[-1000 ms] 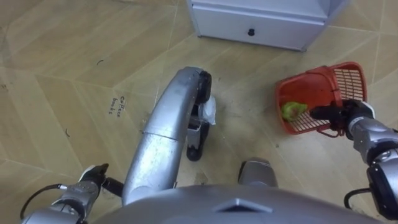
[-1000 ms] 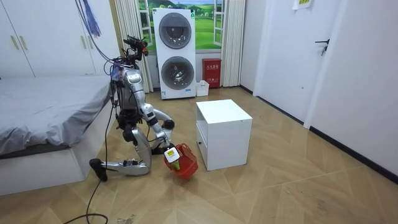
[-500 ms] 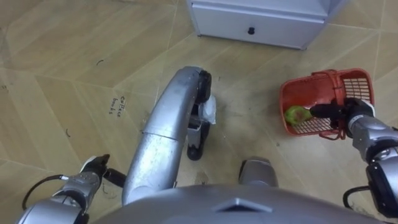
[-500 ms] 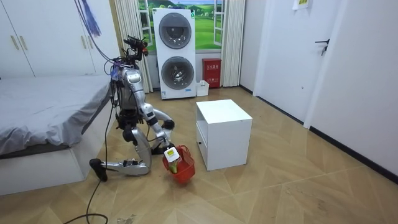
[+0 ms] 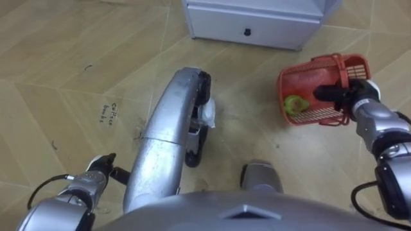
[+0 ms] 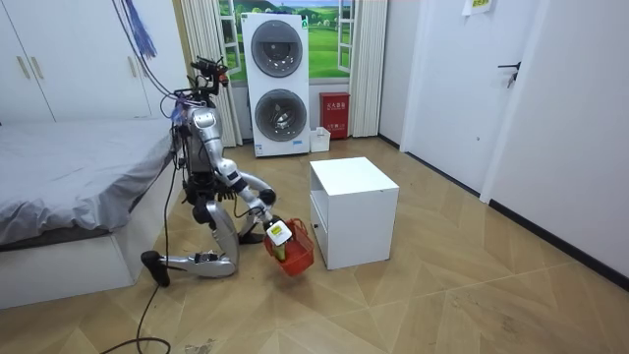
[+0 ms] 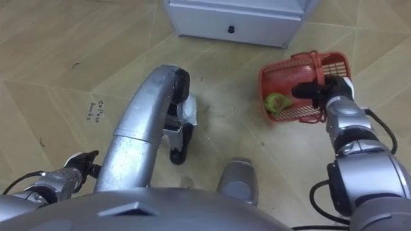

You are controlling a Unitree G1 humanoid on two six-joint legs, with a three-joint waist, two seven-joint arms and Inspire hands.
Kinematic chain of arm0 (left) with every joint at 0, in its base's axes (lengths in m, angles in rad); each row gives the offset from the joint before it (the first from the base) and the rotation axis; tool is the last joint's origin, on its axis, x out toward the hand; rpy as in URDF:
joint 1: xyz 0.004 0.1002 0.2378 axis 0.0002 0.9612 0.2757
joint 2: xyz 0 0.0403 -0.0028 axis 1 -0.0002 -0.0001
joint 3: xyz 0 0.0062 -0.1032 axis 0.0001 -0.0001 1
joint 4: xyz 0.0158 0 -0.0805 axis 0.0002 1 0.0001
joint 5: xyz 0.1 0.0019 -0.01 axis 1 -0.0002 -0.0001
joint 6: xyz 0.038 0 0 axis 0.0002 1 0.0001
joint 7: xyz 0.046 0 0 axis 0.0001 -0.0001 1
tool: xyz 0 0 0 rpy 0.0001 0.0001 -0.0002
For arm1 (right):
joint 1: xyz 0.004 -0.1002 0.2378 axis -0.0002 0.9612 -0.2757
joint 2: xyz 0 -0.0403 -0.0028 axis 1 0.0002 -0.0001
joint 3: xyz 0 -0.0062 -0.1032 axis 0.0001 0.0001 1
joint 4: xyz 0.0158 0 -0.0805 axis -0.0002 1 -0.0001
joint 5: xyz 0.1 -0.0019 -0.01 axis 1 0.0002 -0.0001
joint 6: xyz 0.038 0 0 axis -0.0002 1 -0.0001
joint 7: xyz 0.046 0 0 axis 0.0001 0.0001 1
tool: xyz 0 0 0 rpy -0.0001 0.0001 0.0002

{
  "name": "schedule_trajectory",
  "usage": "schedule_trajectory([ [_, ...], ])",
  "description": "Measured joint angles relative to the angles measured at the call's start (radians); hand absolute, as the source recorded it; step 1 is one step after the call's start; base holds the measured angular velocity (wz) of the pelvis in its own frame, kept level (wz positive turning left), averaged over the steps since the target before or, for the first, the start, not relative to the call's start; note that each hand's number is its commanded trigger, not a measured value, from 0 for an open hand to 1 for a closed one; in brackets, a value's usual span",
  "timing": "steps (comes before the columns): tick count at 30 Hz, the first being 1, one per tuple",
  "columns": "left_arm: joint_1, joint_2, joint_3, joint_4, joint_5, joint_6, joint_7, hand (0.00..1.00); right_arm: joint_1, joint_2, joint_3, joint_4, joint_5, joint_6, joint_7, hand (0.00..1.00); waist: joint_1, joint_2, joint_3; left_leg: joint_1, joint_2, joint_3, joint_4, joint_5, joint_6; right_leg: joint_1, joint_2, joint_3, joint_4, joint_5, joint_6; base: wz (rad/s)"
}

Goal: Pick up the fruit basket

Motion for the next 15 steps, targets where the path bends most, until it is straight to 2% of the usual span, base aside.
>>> schedule_trajectory([
  [2, 0.002, 0.004, 0.012, -0.008, -0.004, 0.002, 0.015, 0.00, 0.000, 0.018, 0.000, -0.076, -0.006, 0.001, -0.018, 1.00, -0.003, -0.004, -0.0018, -0.003, 0.013, -0.009, 0.002, 0.000, 0.004, 0.007, 0.025, 0.012, -0.017, -0.028, 0.005, -0.14],
  [3, 0.009, 0.001, 0.012, -0.015, -0.007, 0.003, 0.019, 0.00, 0.003, 0.025, 0.000, -0.132, -0.019, 0.010, -0.020, 1.00, -0.006, 0.001, -0.0050, -0.003, 0.023, -0.015, -0.006, 0.002, 0.010, 0.010, 0.047, 0.020, -0.045, -0.051, 0.003, -0.15],
  [4, 0.021, -0.008, 0.012, -0.017, -0.009, 0.005, 0.022, 0.00, 0.003, 0.030, 0.001, -0.185, -0.036, 0.023, -0.021, 1.00, -0.016, 0.012, -0.0113, 0.003, 0.027, -0.023, -0.036, 0.008, 0.019, 0.009, 0.061, 0.021, -0.098, -0.065, 0.006, -0.15],
  [5, 0.029, -0.015, 0.012, -0.019, -0.008, 0.009, 0.023, 0.00, 0.003, 0.030, 0.000, -0.206, -0.037, 0.028, -0.021, 1.00, -0.017, 0.018, -0.0133, 0.015, 0.030, -0.026, -0.059, 0.012, 0.023, 0.008, 0.065, 0.023, -0.131, -0.065, 0.006, -0.25],
  [7, 0.079, -0.038, 0.035, -0.040, -0.010, 0.021, 0.023, 0.00, 0.008, 0.031, -0.001, -0.292, -0.036, 0.048, -0.033, 1.00, -0.019, 0.040, -0.0290, 0.089, 0.049, -0.032, -0.197, 0.026, 0.032, 0.014, 0.064, 0.027, -0.352, -0.063, 0.007, -0.50],
  [8, 0.095, -0.039, 0.046, -0.041, -0.017, 0.023, 0.024, 0.00, 0.011, 0.031, -0.002, -0.325, -0.035, 0.053, -0.036, 1.00, -0.017, 0.041, -0.0294, 0.115, 0.057, -0.030, -0.245, 0.033, 0.035, 0.018, 0.068, 0.029, -0.422, -0.055, 0.010, -0.59],
  [9, 0.120, -0.039, 0.067, -0.044, -0.034, 0.024, 0.028, 0.00, 0.025, 0.033, -0.007, -0.398, -0.035, 0.058, -0.045, 1.00, -0.017, 0.043, -0.0306, 0.171, 0.058, -0.028, -0.353, 0.055, 0.039, 0.027, 0.064, 0.022, -0.565, 0.001, 0.019, -0.50],
  [10, 0.138, -0.039, 0.083, -0.046, -0.056, 0.027, 0.048, 0.00, 0.043, 0.039, -0.015, -0.451, -0.037, 0.059, -0.064, 1.00, -0.022, 0.044, -0.0313, 0.238, 0.058, -0.024, -0.468, 0.081, 0.048, 0.030, 0.065, 0.022, -0.682, 0.112, 0.024, -0.44],
  [11, 0.146, -0.037, 0.084, -0.047, -0.062, 0.027, 0.058, 0.00, 0.053, 0.044, -0.024, -0.472, -0.041, 0.061, -0.073, 1.00, -0.021, 0.043, -0.0314, 0.274, 0.058, -0.025, -0.527, 0.095, 0.051, 0.027, 0.064, 0.021, -0.729, 0.185, 0.024, -0.42],
  [12, 0.157, -0.033, 0.086, -0.051, -0.069, 0.025, 0.074, 0.00, 0.075, 0.061, -0.046, -0.516, -0.060, 0.063, -0.091, 1.00, -0.017, 0.044, -0.0318, 0.348, 0.059, -0.028, -0.646, 0.124, 0.052, 0.008, 0.066, 0.018, -0.798, 0.343, 0.027, -0.53],
  [13, 0.166, -0.026, 0.086, -0.057, -0.067, 0.021, 0.092, 0.00, 0.088, 0.082, -0.056, -0.556, -0.092, 0.064, -0.104, 1.00, -0.016, 0.045, -0.0325, 0.424, 0.063, -0.035, -0.754, 0.152, 0.051, -0.044, 0.076, 0.008, -0.815, 0.358, 0.026, -0.56],
  [14, 0.170, -0.023, 0.086, -0.054, -0.067, 0.018, 0.101, 0.00, 0.094, 0.089, -0.057, -0.572, -0.104, 0.065, -0.104, 1.00, -0.015, 0.048, -0.0332, 0.464, 0.068, -0.036, -0.803, 0.163, 0.050, -0.077, 0.084, 0.000, -0.809, 0.338, 0.023, -0.56],
  [15, 0.174, -0.020, 0.080, -0.047, -0.067, 0.003, 0.120, 0.00, 0.115, 0.099, -0.056, -0.611, -0.120, 0.065, -0.104, 1.00, -0.011, 0.057, -0.0332, 0.549, 0.079, -0.037, -0.897, 0.183, 0.049, -0.135, 0.106, -0.025, -0.816, 0.281, 0.018, -0.57],
])
